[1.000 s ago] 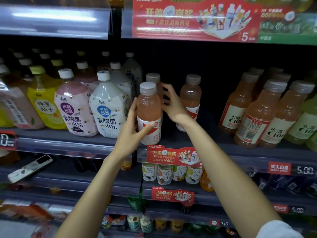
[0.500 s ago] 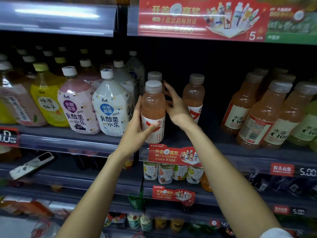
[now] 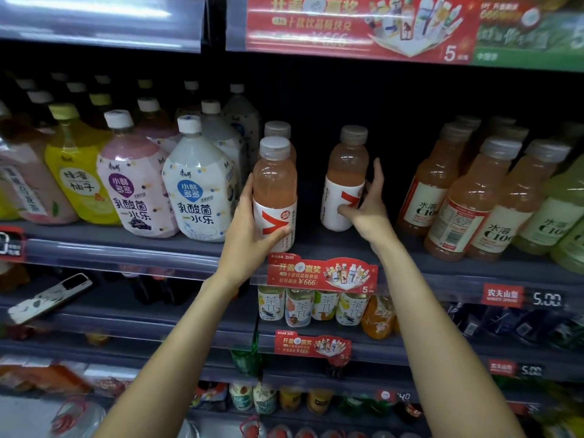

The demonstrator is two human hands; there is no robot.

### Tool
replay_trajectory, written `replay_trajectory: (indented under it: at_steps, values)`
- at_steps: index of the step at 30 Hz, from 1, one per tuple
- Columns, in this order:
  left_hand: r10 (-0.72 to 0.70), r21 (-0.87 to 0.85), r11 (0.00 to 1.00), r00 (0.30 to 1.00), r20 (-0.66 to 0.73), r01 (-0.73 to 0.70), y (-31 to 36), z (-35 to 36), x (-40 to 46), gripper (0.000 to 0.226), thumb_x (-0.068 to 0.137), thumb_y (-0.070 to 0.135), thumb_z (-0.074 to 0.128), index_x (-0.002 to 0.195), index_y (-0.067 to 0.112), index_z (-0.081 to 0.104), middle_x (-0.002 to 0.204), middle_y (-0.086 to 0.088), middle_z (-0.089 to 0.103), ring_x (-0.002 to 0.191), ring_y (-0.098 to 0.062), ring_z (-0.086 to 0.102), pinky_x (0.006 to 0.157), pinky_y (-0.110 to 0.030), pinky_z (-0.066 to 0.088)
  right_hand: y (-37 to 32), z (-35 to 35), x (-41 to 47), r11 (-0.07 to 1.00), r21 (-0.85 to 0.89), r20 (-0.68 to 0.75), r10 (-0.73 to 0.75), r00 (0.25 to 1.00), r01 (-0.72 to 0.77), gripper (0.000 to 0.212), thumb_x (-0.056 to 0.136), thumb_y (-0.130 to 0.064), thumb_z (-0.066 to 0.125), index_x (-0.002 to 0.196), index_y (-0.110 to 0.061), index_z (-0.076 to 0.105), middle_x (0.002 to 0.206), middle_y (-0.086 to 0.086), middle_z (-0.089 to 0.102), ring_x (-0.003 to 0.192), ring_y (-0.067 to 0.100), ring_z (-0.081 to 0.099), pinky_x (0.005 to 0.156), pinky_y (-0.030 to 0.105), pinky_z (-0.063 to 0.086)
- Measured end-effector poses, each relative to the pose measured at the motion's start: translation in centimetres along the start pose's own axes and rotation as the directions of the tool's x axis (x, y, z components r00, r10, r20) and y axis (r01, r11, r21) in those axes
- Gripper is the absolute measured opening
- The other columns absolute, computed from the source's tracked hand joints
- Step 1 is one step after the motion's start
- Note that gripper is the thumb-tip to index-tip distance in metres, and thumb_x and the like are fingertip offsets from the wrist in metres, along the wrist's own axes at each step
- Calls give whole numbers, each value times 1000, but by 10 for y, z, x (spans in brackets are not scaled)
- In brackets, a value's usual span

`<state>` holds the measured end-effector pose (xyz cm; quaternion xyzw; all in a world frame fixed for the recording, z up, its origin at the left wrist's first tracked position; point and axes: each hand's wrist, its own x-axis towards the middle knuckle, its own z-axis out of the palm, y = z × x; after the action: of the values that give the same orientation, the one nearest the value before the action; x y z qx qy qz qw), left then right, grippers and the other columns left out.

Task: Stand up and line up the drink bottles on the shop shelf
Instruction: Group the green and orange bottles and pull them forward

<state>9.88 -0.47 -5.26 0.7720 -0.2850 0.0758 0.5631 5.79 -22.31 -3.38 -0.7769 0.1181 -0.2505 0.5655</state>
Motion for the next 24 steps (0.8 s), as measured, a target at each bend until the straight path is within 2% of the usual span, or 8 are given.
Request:
replay_trajectory:
  at_steps: [2,5,8,11,13,16,21,24]
  values:
    - [5,17,1000,1000,-1,-5,1,0,0,103,76,29,78,152,27,9,151,8,33,136,-7,36,109,-43,39,2,-1,1,997,-77,1,-7,1000,7,104,76,-1,72,149,-30,4,146,6,40,133,21,40,105,39,39]
    - [12,24,1000,1000,3,-12,2,1,-1,103,77,29,77,153,25,7,152,6,33,137,-8,35,110,-44,37,7,5,-12,980,-185,-90,-91,992,74,97,72,-12,77,148,-26,18,138,7,43,123,22,48,96,33,46]
    - [7,14,1000,1000,20,-8,5,0,-3,103,79,28,76,153,23,5,152,6,32,137,-6,35,112,-40,36,14,17,-27,935,-334,-119,-167,979,119,96,71,-20,78,147,-23,20,135,10,37,125,27,42,96,33,42]
    - [12,17,1000,999,35,-12,7,-2,-3,102,80,28,75,153,22,3,153,5,32,136,-6,36,111,-38,36,9,26,-26,957,-272,-82,-126,989,99,107,68,-33,82,148,-27,11,145,9,30,132,25,37,98,36,41]
    - [12,27,1000,999,39,-13,7,-2,-2,102,81,28,74,153,21,3,152,4,33,136,-7,36,111,-39,36,4,29,-24,963,-242,-63,-141,988,122,106,67,-36,83,146,-28,13,144,6,38,129,24,43,98,41,45]
    - [16,39,999,999,42,-17,5,-3,-2,102,81,27,74,153,21,2,152,3,34,137,-10,36,111,-43,36,1,23,-28,966,-225,-34,-141,989,130,93,70,-27,81,141,-26,21,133,6,51,119,22,53,91,33,48]
    - [9,23,1000,998,56,-10,4,-3,-2,101,81,26,73,153,19,2,150,3,37,134,-9,40,110,-42,38,5,-10,-36,993,-85,225,-60,973,81,82,78,-14,75,136,-33,21,137,4,48,122,14,51,103,37,45]
    - [4,7,1000,998,56,-4,4,-3,-2,100,82,20,73,153,19,3,147,7,38,130,-3,42,109,-37,40,4,-12,-43,997,-67,304,-9,953,31,89,77,-16,76,143,-29,17,139,0,46,124,11,48,102,30,44]
